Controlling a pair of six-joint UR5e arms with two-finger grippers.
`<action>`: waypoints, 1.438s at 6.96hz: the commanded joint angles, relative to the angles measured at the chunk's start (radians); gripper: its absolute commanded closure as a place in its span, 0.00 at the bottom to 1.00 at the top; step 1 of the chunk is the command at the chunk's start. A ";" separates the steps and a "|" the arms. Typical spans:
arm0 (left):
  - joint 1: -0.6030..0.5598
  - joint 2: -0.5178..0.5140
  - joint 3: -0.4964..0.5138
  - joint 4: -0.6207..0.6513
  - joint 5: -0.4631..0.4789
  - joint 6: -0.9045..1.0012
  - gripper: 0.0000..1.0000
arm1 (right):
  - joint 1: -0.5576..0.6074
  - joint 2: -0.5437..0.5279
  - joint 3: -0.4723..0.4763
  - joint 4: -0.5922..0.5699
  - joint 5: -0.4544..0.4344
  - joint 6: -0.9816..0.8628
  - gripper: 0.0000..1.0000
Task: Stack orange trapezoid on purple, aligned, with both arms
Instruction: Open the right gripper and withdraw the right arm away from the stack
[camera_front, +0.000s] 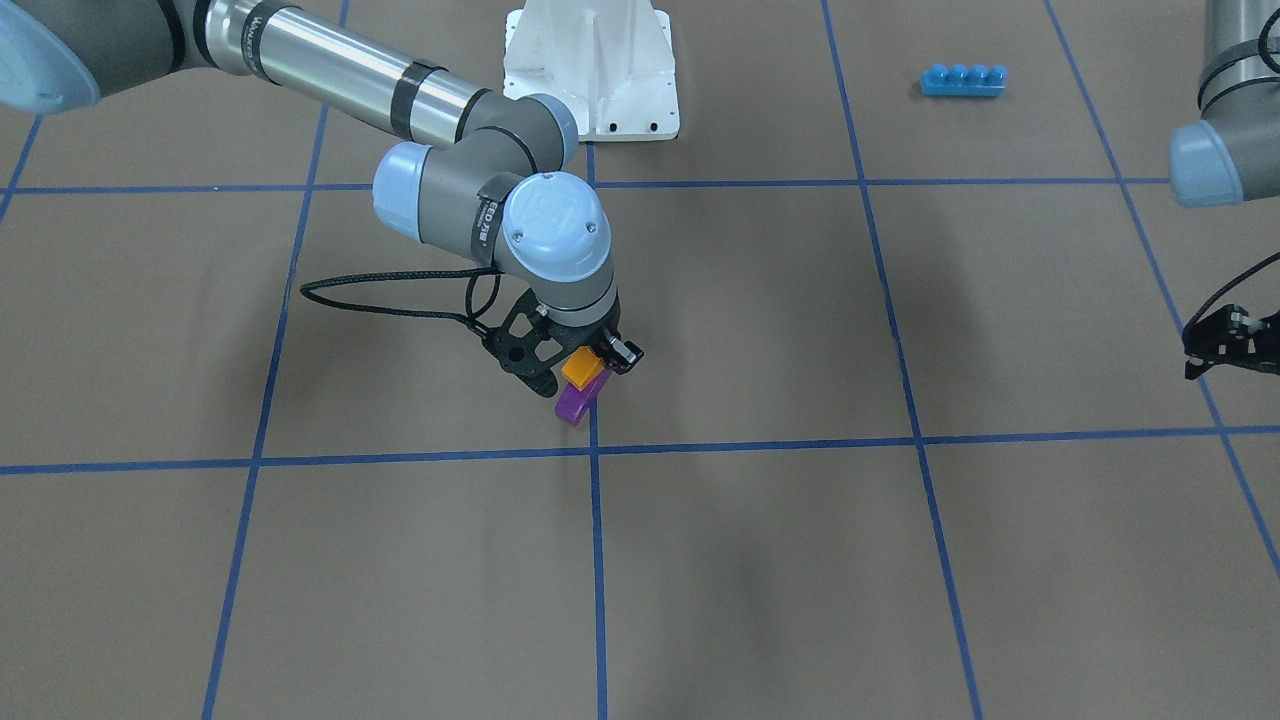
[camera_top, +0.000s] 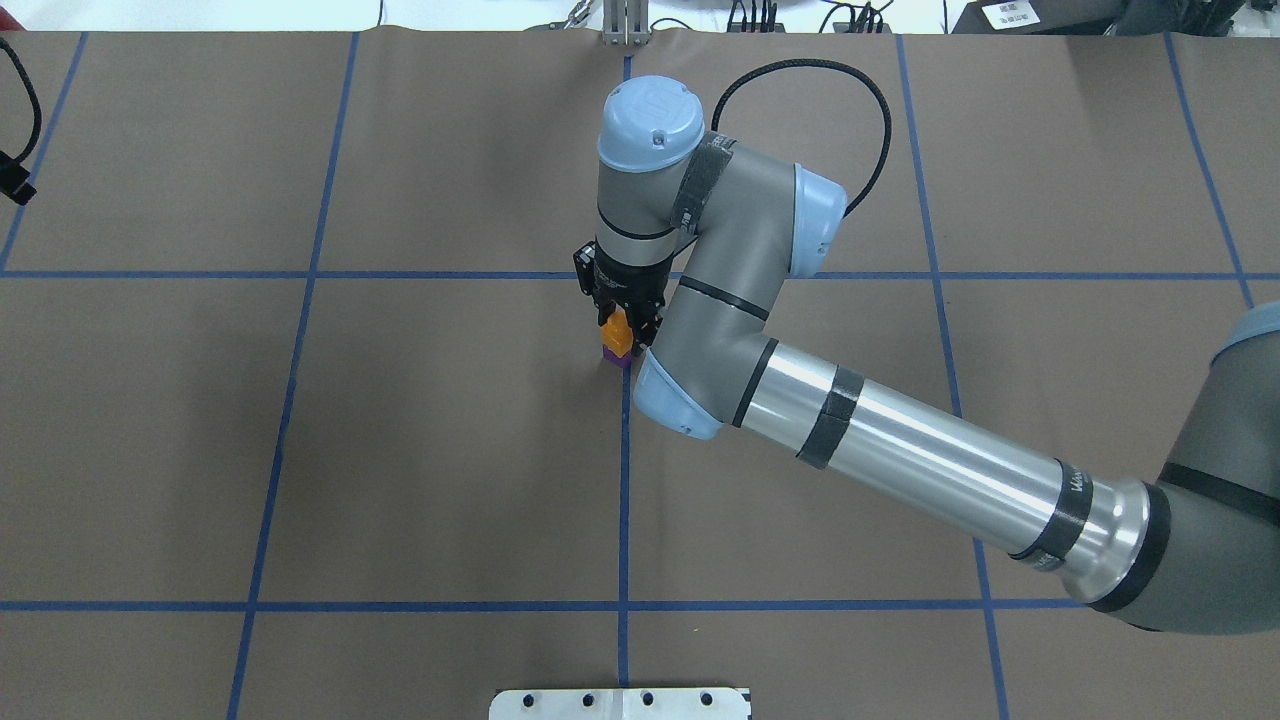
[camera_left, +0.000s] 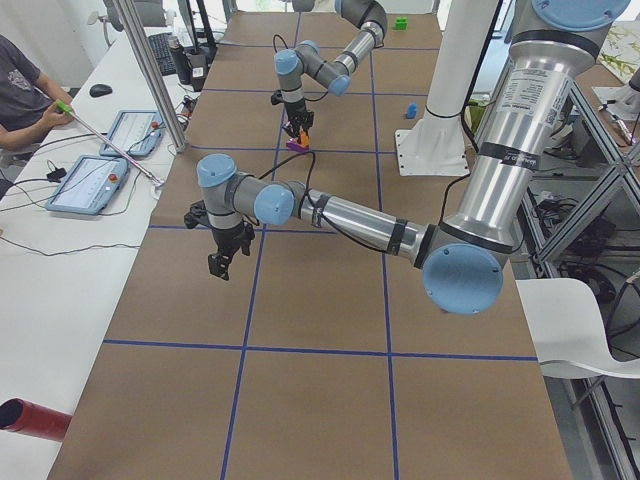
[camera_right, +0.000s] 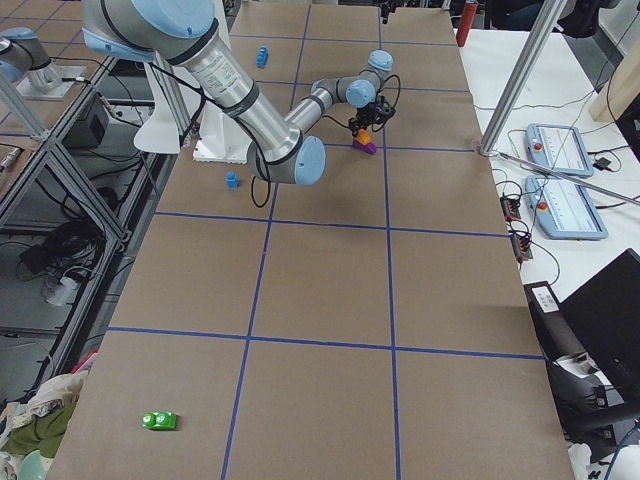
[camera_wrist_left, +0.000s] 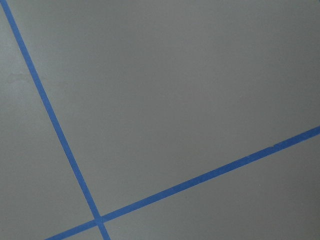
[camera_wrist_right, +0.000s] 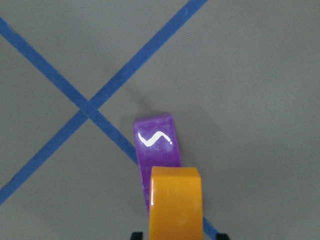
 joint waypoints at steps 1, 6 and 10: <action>0.000 -0.005 0.001 0.000 0.000 -0.001 0.00 | 0.000 -0.035 0.046 0.022 -0.001 -0.005 0.00; -0.002 0.001 -0.002 -0.034 -0.001 0.000 0.00 | 0.219 -0.324 0.530 0.002 0.014 -0.252 0.00; -0.082 0.058 -0.022 -0.040 -0.007 -0.049 0.00 | 0.545 -0.751 0.470 0.005 0.043 -1.385 0.00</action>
